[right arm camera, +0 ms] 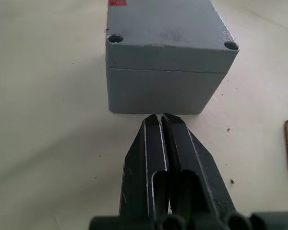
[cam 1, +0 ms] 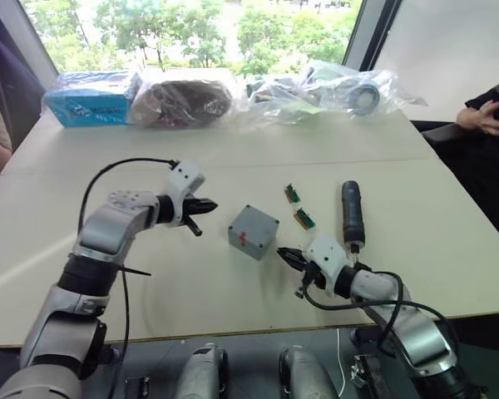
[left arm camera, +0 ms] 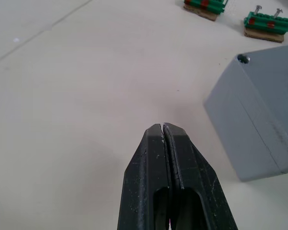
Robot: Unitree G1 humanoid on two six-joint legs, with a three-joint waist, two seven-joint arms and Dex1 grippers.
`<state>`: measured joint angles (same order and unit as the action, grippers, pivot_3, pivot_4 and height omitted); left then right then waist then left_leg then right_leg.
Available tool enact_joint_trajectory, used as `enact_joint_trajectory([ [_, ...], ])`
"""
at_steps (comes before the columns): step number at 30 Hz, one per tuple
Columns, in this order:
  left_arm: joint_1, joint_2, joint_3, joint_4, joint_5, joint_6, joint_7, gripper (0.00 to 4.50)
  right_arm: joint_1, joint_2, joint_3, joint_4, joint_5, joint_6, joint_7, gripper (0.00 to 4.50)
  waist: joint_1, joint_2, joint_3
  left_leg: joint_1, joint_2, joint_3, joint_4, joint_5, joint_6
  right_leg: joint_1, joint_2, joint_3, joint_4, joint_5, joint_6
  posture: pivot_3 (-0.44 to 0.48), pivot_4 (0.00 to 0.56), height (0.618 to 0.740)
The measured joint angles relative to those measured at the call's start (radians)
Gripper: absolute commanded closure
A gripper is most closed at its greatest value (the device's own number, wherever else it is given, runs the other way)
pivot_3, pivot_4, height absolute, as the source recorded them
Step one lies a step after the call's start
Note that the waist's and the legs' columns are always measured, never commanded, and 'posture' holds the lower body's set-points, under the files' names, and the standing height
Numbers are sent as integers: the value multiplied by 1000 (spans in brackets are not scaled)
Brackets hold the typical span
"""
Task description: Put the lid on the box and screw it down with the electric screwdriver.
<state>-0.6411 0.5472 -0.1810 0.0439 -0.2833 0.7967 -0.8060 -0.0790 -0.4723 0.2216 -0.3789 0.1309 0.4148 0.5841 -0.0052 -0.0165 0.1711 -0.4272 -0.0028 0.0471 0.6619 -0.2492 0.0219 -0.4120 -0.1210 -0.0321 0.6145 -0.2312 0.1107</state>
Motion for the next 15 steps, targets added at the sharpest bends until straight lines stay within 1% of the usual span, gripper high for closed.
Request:
enact_joint_trajectory([
  [7,43,-27,-44,-19,0,7,-28,4500,-75,44,9,87,-16,26,-27,4444,-4,0,0,0,0,1,0,0,0,0,2,-1,0,0,0,0,150,740],
  [15,110,-20,-43,-156,-25,101,-33,4500,-129,60,0,165,-45,18,-48,4444,-3,0,0,0,-1,1,0,0,1,0,2,-1,0,0,0,0,150,740],
])
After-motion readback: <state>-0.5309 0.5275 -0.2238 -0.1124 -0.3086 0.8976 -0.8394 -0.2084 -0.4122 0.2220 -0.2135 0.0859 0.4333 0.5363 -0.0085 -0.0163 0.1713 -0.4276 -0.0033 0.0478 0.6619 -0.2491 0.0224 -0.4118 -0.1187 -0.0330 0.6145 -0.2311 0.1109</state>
